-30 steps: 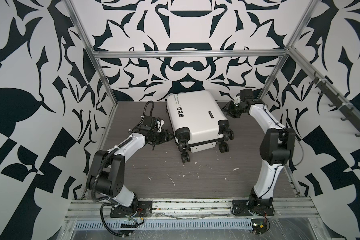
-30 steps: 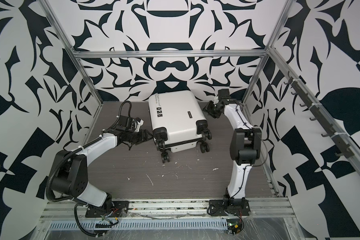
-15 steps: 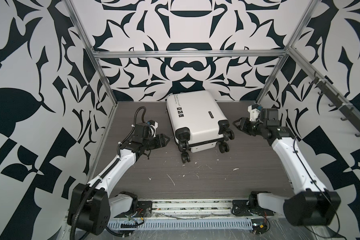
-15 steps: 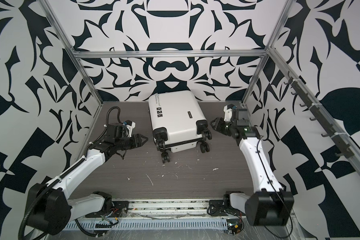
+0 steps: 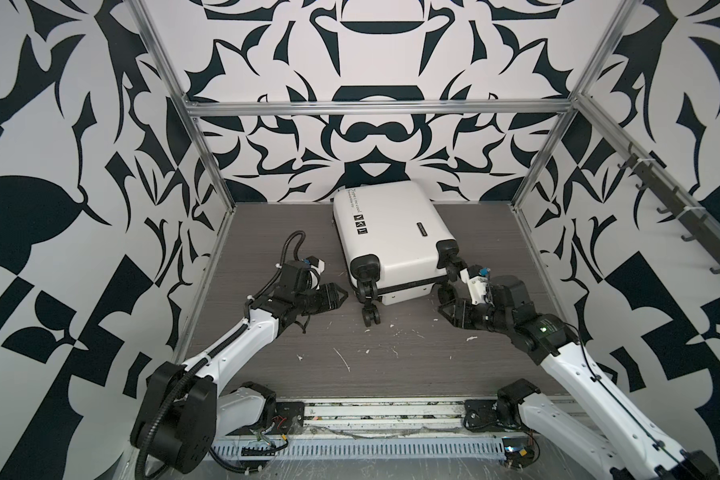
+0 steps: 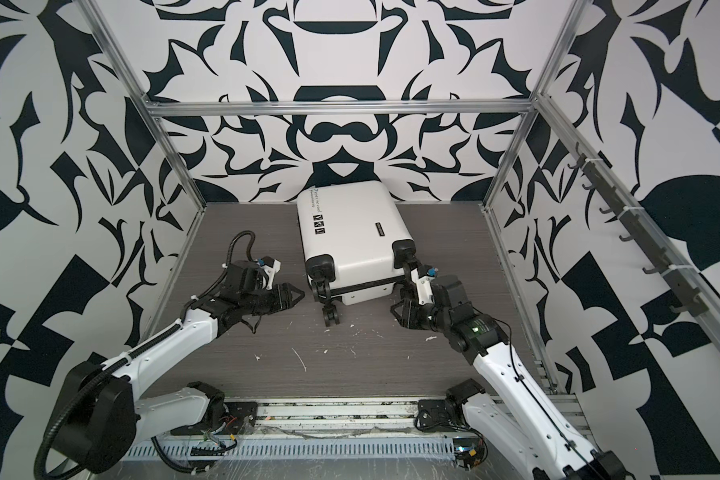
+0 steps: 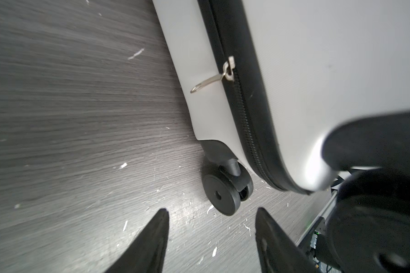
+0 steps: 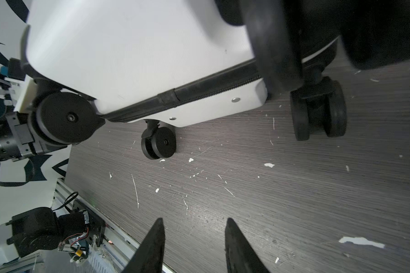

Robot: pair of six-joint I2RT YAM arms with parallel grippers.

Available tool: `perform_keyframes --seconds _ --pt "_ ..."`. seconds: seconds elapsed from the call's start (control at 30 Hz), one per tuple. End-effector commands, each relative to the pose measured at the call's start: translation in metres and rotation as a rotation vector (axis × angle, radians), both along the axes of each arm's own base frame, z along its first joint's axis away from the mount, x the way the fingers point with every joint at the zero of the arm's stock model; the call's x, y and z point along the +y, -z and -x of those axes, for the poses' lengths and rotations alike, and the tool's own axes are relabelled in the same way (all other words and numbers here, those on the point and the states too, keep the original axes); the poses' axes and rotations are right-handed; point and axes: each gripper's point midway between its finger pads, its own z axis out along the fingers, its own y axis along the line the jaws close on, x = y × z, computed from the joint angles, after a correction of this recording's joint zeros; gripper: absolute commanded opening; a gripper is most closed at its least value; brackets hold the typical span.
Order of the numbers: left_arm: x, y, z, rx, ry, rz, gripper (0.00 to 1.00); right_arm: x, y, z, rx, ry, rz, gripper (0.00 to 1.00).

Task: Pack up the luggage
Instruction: 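Grasp the suitcase's wheel corner nearest the robot with the right gripper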

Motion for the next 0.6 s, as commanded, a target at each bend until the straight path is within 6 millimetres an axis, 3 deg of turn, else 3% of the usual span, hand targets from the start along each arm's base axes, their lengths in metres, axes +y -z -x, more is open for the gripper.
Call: perform_keyframes --seconds 0.0,0.13,0.3,0.37,0.47,0.57 --pt "-0.007 -0.011 -0.014 -0.057 -0.006 0.024 0.6 0.022 -0.027 -0.017 -0.112 0.015 -0.02 0.45" --pt "-0.013 -0.012 -0.015 -0.069 0.019 0.044 0.6 0.067 -0.047 -0.013 -0.161 -0.063 -0.008 0.56" --pt "-0.021 -0.013 -0.015 -0.086 0.049 0.061 0.6 0.128 -0.059 -0.006 -0.178 -0.156 0.063 0.57" --pt "-0.026 -0.003 -0.018 -0.064 0.055 0.064 0.6 0.147 -0.061 -0.009 -0.169 -0.161 0.075 0.59" --pt "-0.036 0.0 -0.023 -0.06 0.076 0.072 0.6 0.161 -0.059 -0.017 -0.143 -0.15 0.111 0.63" --pt "-0.049 0.001 -0.028 -0.064 0.097 0.084 0.6 0.16 -0.058 -0.026 -0.14 -0.105 0.154 0.71"
